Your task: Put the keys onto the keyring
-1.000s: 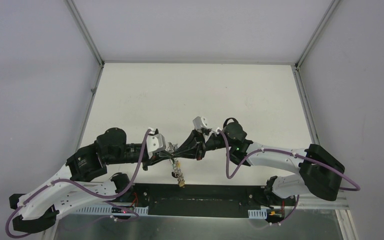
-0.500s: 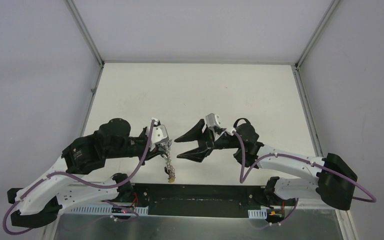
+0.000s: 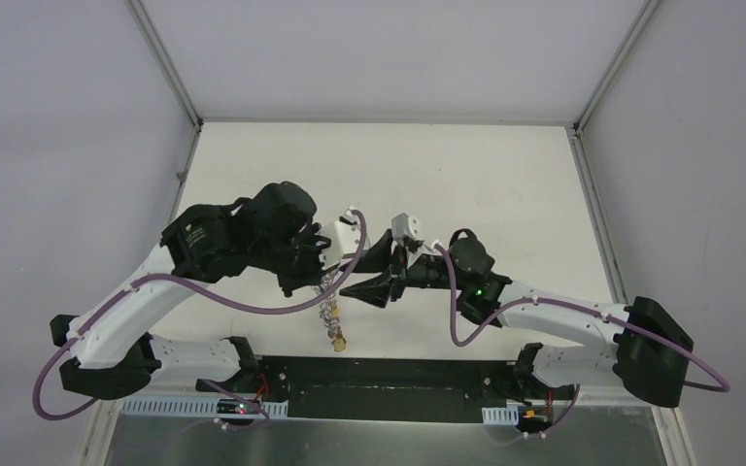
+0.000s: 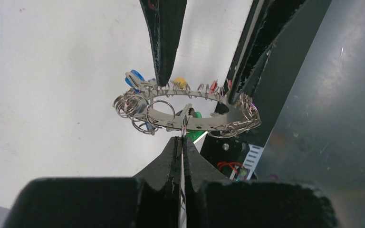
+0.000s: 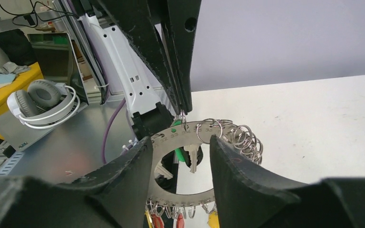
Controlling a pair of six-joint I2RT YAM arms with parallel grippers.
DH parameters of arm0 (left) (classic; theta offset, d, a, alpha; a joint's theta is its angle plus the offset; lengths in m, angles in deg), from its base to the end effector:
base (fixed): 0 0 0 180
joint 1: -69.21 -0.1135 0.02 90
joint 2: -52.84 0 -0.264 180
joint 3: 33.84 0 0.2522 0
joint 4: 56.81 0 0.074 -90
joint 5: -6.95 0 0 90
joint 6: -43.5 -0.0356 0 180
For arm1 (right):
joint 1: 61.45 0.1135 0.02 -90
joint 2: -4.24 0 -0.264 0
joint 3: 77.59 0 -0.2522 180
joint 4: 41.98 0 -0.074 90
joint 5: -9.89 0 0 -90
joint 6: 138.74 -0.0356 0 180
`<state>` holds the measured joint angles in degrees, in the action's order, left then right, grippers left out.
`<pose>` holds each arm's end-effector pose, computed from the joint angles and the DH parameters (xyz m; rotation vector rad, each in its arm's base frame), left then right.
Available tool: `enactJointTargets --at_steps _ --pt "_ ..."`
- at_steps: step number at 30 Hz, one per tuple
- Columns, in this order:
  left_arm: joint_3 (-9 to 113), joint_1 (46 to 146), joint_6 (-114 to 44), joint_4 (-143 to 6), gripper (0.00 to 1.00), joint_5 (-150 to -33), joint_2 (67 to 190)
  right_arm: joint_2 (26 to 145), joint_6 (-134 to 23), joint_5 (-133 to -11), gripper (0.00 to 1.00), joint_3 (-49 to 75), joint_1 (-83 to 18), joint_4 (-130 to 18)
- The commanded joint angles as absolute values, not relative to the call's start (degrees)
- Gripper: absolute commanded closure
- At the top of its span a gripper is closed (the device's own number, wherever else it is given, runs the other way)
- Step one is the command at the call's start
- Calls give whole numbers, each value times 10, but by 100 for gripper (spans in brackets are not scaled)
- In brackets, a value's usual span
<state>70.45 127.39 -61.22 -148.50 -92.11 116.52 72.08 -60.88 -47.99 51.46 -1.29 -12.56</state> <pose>0.0812 -0.1414 0.4294 1.5533 1.9843 -0.5149 0.1146 0.2379 0.3073 -1.0669 1.1145 1.4055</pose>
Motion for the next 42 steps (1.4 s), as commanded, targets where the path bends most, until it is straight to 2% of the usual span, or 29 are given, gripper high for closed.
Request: enactJointTargets --at_steps 1,5,13,20,26,31,39,42 --pt "783 1277 -636 -1578 100 -914 1208 742 -632 -474 54 500 -10 -69" --pt "831 1277 -639 -1623 100 -919 1258 766 -655 -468 60 503 -8 -17" --pt "852 1277 -637 -1631 100 -940 1282 809 -692 -484 61 510 -5 64" --pt "837 1277 -645 -1624 100 -938 1277 818 -697 -472 78 505 -5 74" --pt "823 1277 -638 -1605 100 -945 1266 822 -697 -468 78 504 -4 71" --pt "812 1277 -634 -1592 100 -947 1258 838 -707 -435 83 486 -4 71" --pt "800 1277 -628 -1578 100 -955 1245 848 -710 -435 76 485 -3 73" --pt "797 1277 -626 -1574 100 -963 1244 851 -708 -430 84 479 -3 73"
